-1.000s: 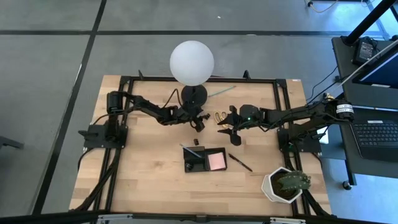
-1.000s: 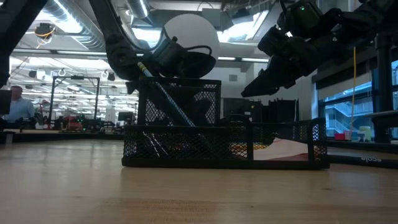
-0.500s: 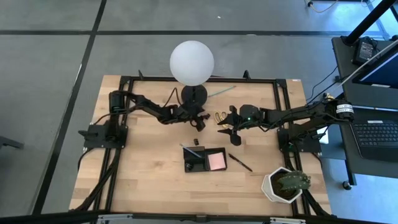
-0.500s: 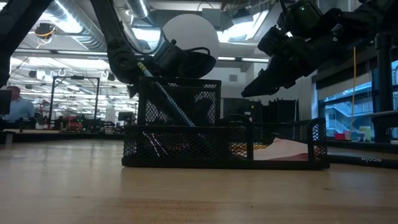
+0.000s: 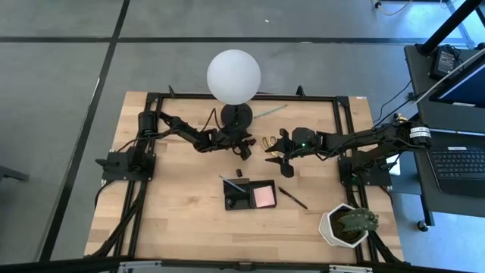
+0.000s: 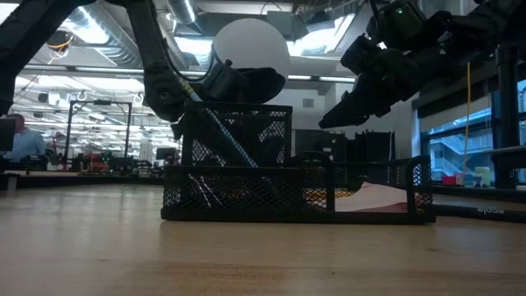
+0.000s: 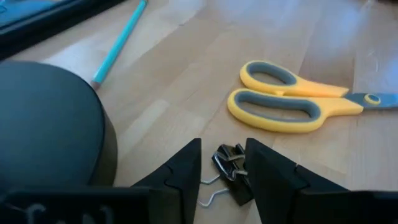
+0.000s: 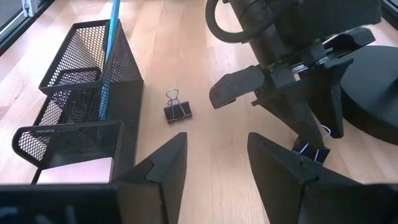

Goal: Pick and place office supplies into organizer
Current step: Put the top black binder clip into the black desk organizer

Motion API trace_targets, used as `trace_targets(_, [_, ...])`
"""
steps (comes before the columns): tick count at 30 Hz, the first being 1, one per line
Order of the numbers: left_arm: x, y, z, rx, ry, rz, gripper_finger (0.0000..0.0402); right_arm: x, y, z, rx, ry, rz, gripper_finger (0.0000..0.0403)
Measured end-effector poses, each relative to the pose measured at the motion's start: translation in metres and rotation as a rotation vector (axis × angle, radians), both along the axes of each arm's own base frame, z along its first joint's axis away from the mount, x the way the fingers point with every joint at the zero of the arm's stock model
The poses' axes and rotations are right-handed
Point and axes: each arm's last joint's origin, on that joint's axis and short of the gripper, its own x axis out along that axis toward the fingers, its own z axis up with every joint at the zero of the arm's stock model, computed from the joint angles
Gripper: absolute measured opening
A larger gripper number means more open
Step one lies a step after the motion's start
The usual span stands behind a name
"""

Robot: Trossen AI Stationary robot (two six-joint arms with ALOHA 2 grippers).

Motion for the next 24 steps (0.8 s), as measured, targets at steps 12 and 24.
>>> trace_targets(12, [0.001, 0.000, 0.002, 0.028, 0.002, -0.013, 0.0035, 0.000, 0.000, 0.000, 0.002, 0.001, -0.001, 0.0171])
trace_targets(24, [0.003, -0.014, 0.030, 0.127, -0.028, -0.105, 0.0003, -0.001, 0.000, -0.002, 0.013, 0.020, -0.006, 0.0171])
